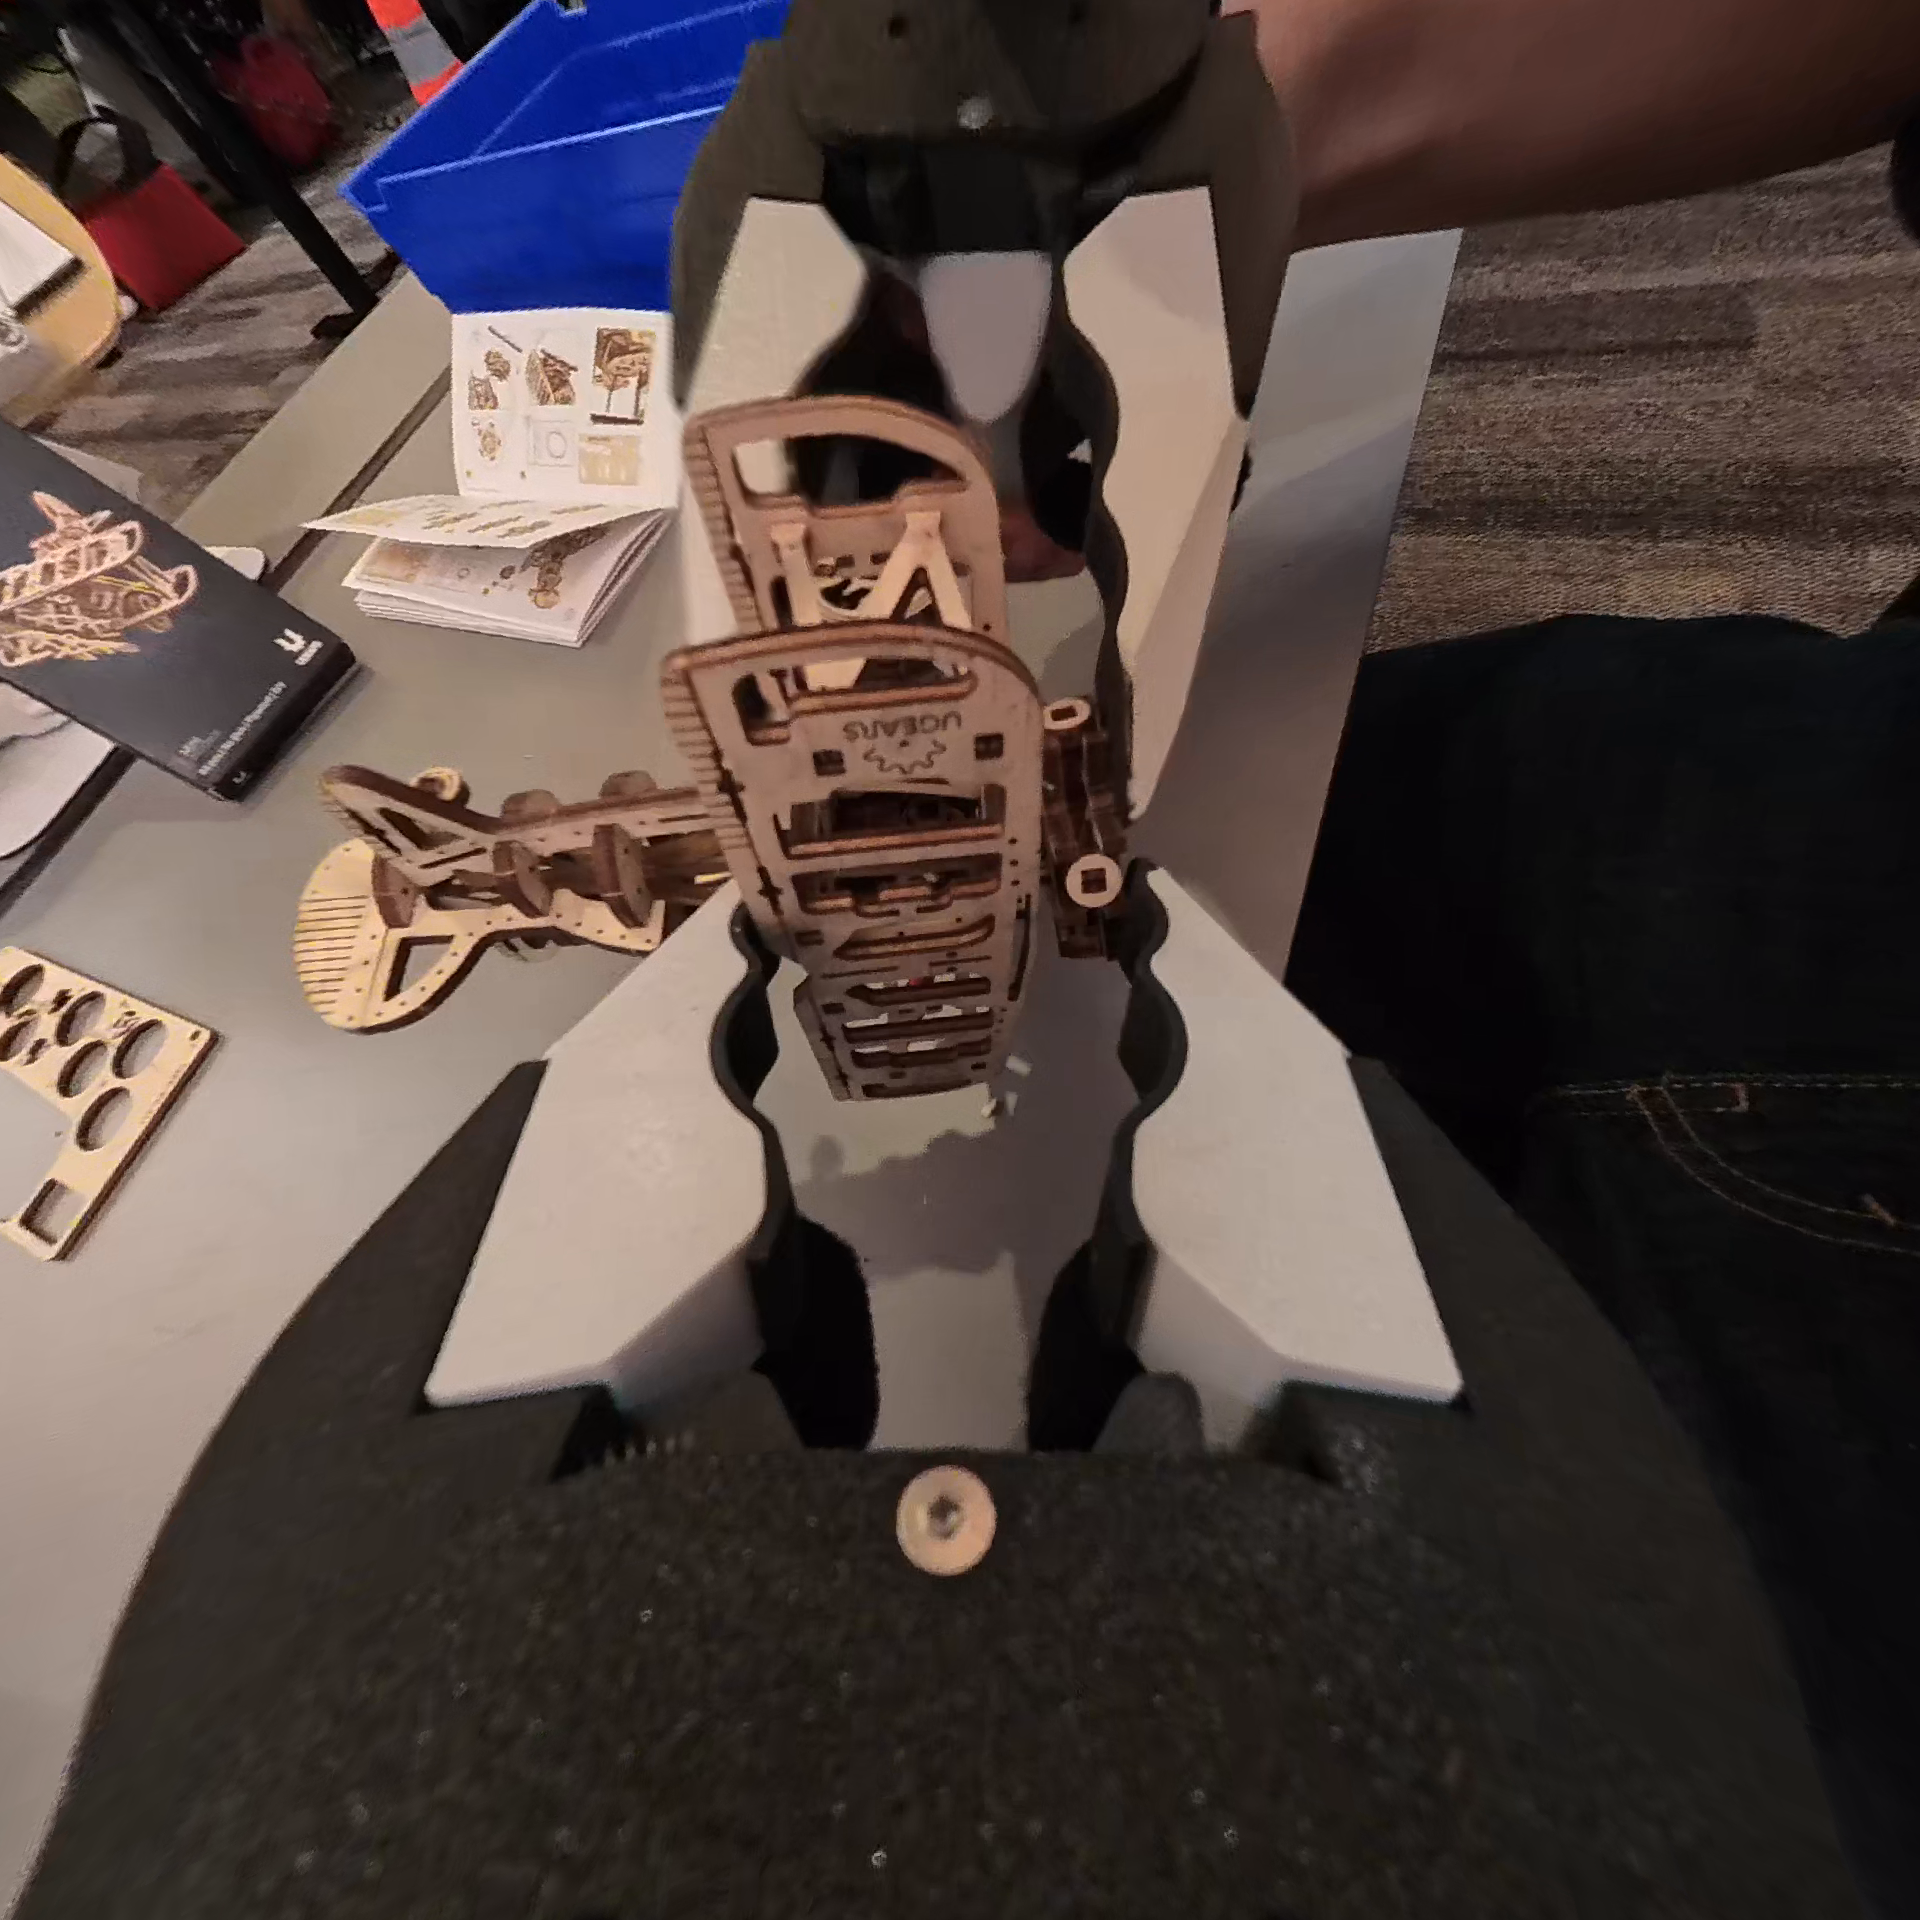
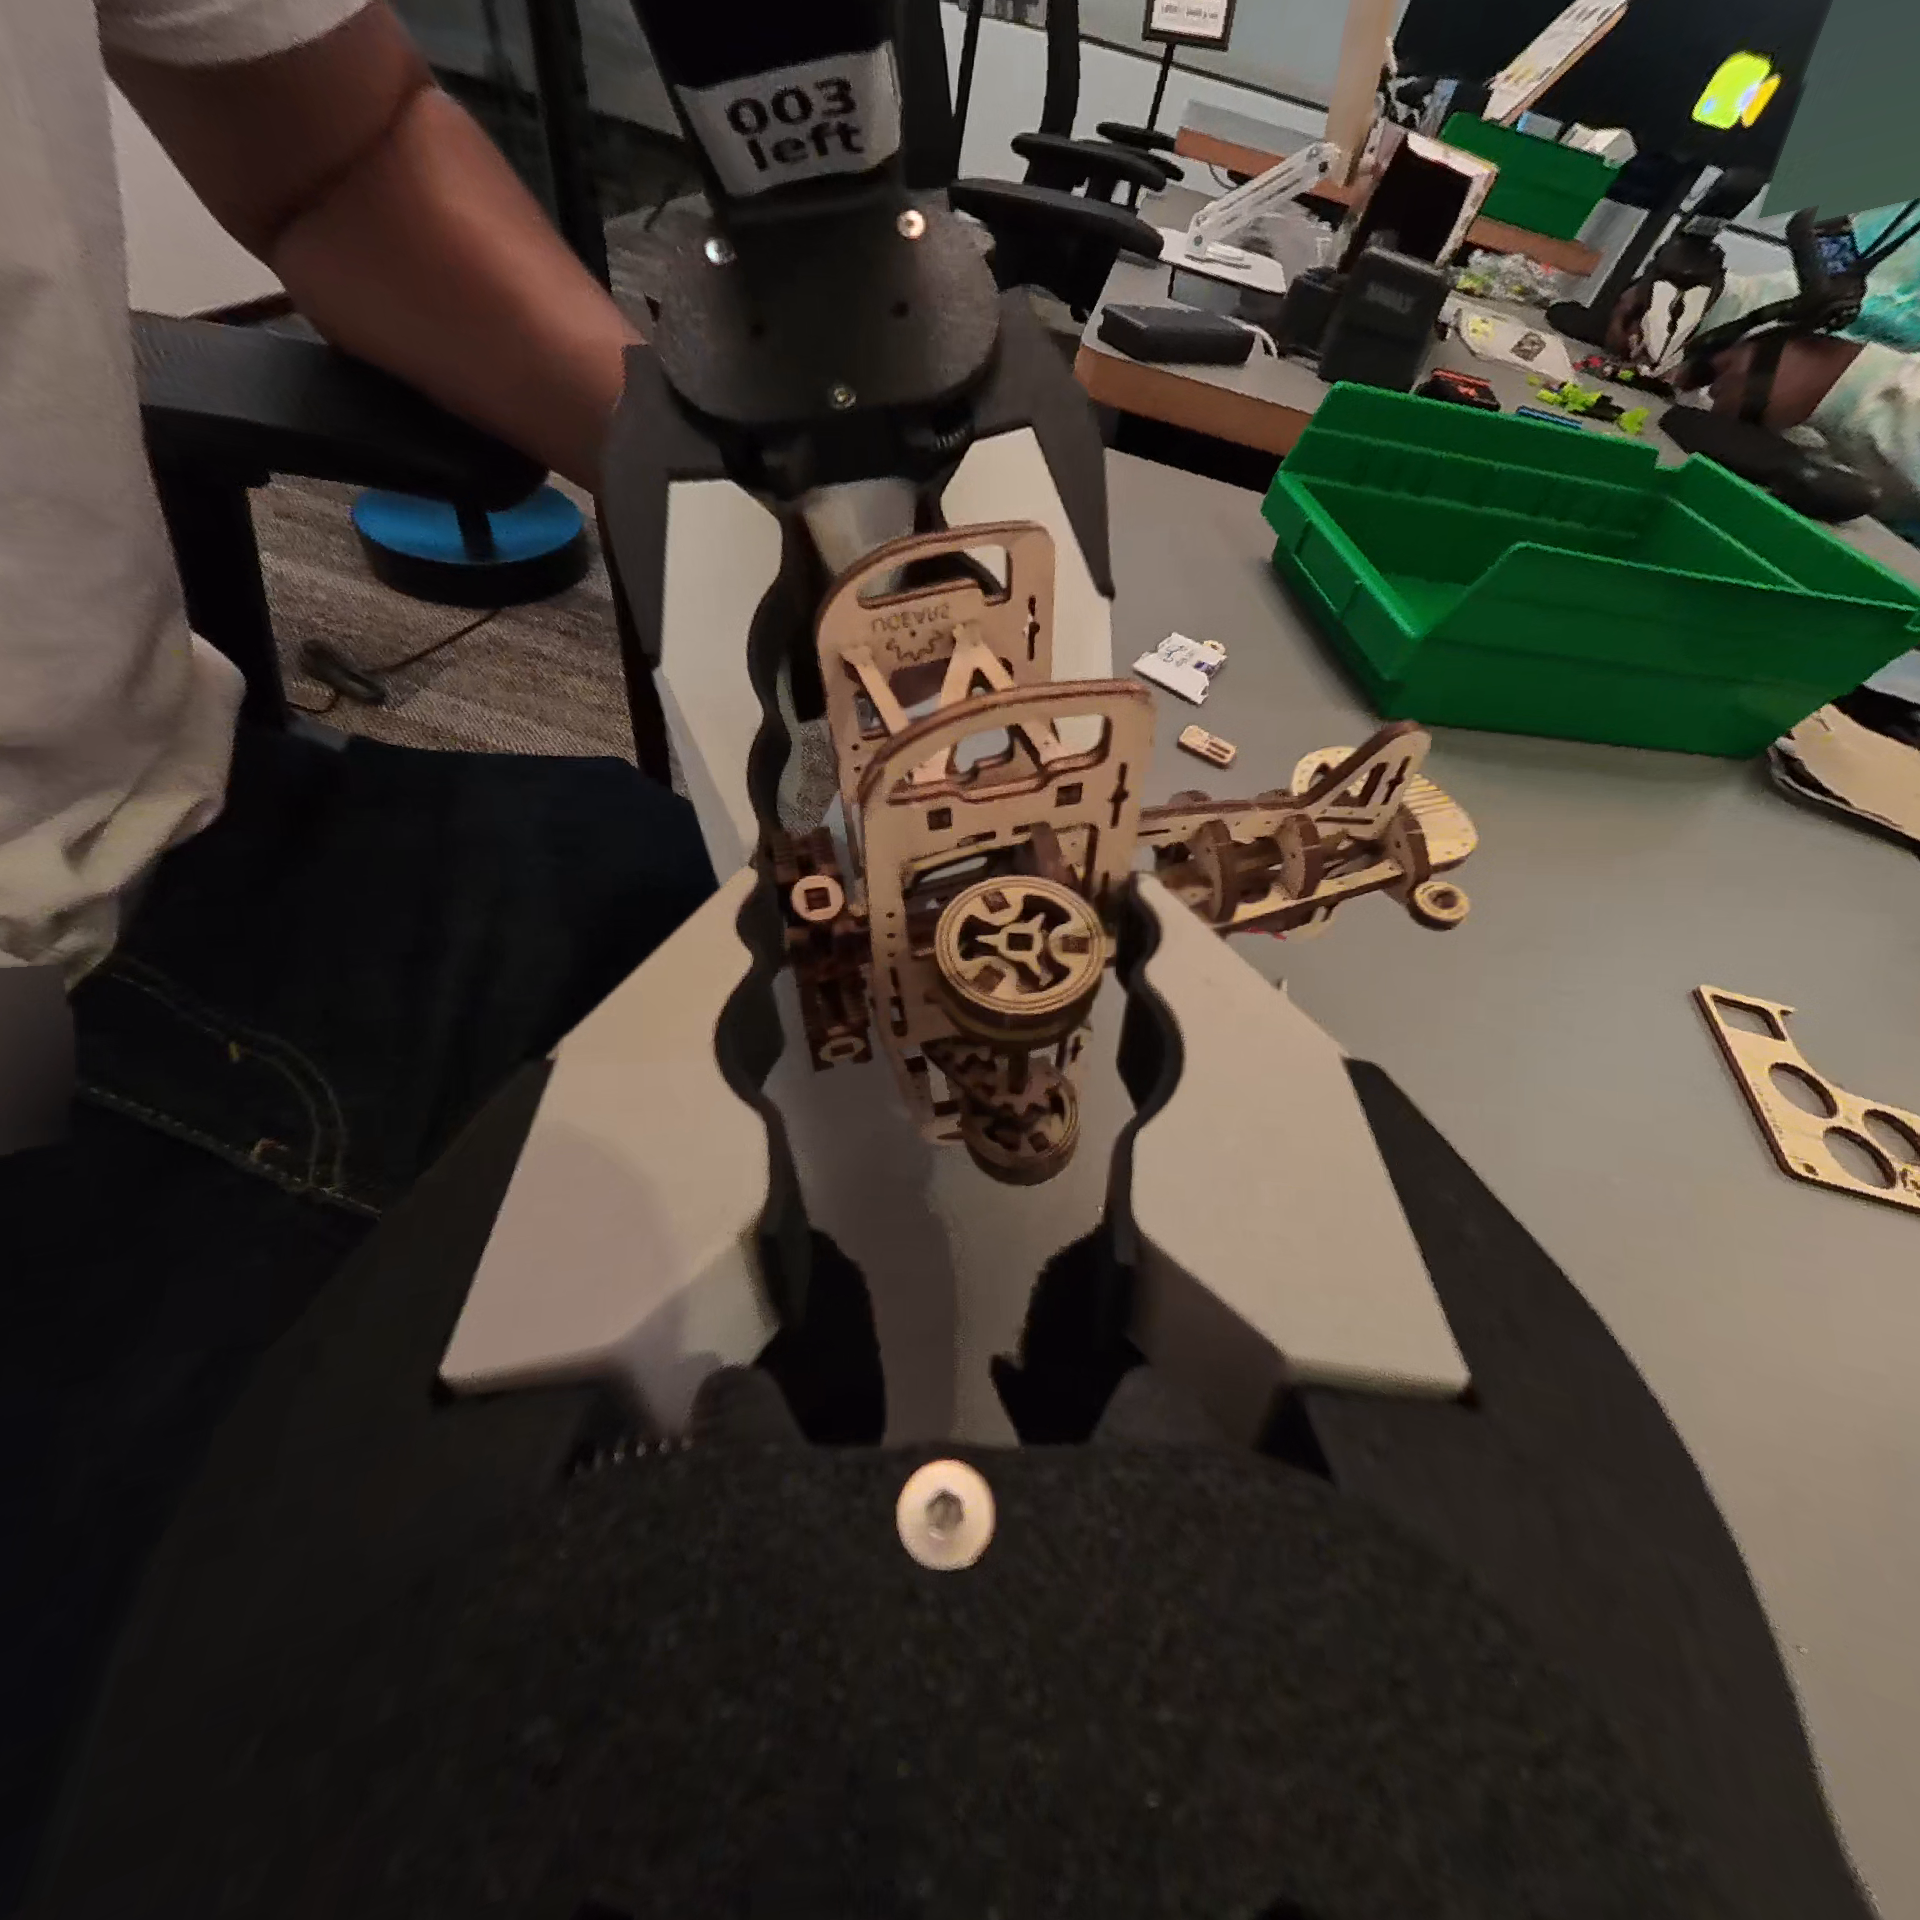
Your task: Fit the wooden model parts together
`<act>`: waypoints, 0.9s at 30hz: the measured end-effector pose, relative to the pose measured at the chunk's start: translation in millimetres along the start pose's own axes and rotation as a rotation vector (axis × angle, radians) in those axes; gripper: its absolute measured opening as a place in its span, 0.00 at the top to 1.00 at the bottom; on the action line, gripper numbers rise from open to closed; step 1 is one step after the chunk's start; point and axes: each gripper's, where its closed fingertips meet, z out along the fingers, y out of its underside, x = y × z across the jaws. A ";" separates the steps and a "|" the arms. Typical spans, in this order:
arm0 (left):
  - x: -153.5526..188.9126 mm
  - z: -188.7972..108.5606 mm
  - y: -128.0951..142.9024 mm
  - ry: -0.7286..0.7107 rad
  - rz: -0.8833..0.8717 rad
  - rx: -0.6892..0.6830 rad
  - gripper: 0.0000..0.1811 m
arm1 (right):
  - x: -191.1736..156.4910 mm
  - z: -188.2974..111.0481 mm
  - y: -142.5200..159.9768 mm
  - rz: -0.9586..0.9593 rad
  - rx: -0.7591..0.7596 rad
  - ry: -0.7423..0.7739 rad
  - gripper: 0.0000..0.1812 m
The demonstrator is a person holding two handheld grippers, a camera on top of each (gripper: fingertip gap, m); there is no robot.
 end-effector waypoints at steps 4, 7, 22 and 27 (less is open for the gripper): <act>0.0 -3.5 -2.4 -0.008 0.005 0.002 0.65 | -1.1 0.0 -3.9 -0.003 -0.009 0.006 0.65; -0.5 -3.7 -1.9 -0.018 0.007 -0.003 0.64 | -0.9 0.0 -3.3 -0.007 -0.002 0.017 0.66; -1.1 -4.2 2.0 0.002 -0.076 0.045 0.57 | 7.6 -4.9 -7.7 0.176 0.177 0.029 0.67; 2.6 1.9 0.0 0.043 -0.137 0.054 0.54 | 7.3 -9.4 -14.8 0.215 0.251 0.004 0.67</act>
